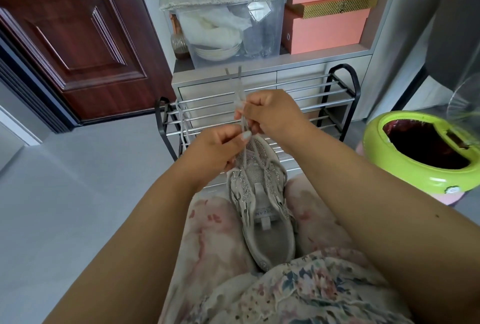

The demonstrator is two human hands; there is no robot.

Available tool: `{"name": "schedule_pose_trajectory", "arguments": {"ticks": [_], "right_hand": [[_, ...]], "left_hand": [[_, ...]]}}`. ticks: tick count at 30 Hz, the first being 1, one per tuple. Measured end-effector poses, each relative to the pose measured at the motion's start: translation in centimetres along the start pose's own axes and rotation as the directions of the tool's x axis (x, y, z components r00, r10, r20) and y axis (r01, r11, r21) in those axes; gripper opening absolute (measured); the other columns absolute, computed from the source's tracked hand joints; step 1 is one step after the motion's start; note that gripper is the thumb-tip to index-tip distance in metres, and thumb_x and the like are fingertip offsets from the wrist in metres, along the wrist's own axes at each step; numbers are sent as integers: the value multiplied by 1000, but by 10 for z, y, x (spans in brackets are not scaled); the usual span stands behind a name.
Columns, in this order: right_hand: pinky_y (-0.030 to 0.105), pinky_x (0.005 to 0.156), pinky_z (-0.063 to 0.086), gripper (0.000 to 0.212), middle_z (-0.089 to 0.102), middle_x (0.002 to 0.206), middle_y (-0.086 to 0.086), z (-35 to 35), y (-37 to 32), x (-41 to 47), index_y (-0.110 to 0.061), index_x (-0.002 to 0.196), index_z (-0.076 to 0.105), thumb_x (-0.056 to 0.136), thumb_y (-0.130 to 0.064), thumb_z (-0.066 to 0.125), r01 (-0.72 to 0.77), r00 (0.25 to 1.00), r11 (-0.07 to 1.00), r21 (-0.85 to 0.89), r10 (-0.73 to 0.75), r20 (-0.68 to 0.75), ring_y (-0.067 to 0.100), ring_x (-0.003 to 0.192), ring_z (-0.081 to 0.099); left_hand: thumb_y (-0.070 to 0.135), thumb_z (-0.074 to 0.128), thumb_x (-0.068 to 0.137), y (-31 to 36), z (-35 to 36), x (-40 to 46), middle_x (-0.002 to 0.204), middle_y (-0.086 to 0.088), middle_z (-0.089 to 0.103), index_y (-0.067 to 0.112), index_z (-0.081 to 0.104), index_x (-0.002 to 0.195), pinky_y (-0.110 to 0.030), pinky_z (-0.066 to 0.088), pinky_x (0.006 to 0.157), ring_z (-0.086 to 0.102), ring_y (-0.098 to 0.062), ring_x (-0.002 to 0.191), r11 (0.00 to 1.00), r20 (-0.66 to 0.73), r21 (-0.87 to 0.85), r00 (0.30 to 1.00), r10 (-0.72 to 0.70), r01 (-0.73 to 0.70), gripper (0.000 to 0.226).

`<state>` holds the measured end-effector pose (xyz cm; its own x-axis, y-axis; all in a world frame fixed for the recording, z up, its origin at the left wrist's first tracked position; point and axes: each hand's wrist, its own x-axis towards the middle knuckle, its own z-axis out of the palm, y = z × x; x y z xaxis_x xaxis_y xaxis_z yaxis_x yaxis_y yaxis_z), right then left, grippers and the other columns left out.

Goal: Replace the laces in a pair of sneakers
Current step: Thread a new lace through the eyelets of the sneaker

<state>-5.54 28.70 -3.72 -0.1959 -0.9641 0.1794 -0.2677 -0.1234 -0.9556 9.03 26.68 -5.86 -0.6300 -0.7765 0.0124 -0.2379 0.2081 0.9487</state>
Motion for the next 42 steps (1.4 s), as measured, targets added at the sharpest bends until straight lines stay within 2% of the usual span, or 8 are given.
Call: {"name": "schedule_pose_trajectory", "arguments": {"ticks": [7,11,14,18,23,26,30,42], "right_hand": [[25,45,41,21,53,44,-9,-8,-9,10,-4,76,64,92,-16,59,32,993,999,-17,-30,111,13,42,46],[23,48,37,21,57,63,-3,-28,16,2,-13,83,60,79,-28,74,-128,963,961,-245,180,203,11,54,46],[21,46,36,22,55,64,7,-22,33,-13,-4,81,65,75,-22,77,-195,911,958,-209,255,323,14,54,46],[20,44,31,37,48,55,8,-7,40,-17,14,84,60,78,-19,75,-194,948,978,-82,208,240,16,49,39],[15,38,30,25,52,46,-6,-1,42,-17,1,82,71,86,-23,68,-192,954,977,-96,208,217,6,40,40],[15,38,31,17,55,47,-9,-3,42,-17,-14,76,74,88,-22,65,-197,956,976,-87,211,204,4,39,41],[15,40,32,18,56,48,-7,-3,38,-18,-10,74,72,88,-18,65,-201,957,973,-115,220,188,4,39,41],[14,44,37,21,55,52,-4,0,33,-23,-20,66,72,87,-22,66,-169,959,979,-118,191,211,4,42,42]], "left_hand": [[19,54,96,2,1,15,48,-2,38,1,70,87,-22,27,47,28,-15,48,998,-95,-58,995,-1,-4,26],[12,55,95,-4,4,19,56,-7,38,2,70,82,-21,25,45,28,-13,44,987,-150,-149,986,-76,54,22],[14,58,93,-1,5,21,51,-4,41,0,71,87,-18,28,44,30,-10,42,985,-150,-156,984,-100,76,20],[14,60,92,3,7,19,40,7,41,-1,70,90,-24,26,49,29,-9,43,989,-152,-134,985,-84,64,18],[22,55,96,-1,-4,16,55,0,54,0,66,104,-22,36,45,43,-9,43,977,-216,-166,962,-166,131,26],[30,46,100,-14,-12,14,62,-9,60,2,58,100,-20,42,39,52,-16,45,900,-274,-175,858,-435,400,31],[21,48,99,-35,-4,8,63,-15,63,1,52,97,-23,51,44,60,-19,51,732,-129,-173,722,-680,659,20],[-1,53,90,-51,-1,19,75,-7,52,4,48,79,-25,53,50,52,-15,65,367,60,-718,579,-813,591,13]]}}
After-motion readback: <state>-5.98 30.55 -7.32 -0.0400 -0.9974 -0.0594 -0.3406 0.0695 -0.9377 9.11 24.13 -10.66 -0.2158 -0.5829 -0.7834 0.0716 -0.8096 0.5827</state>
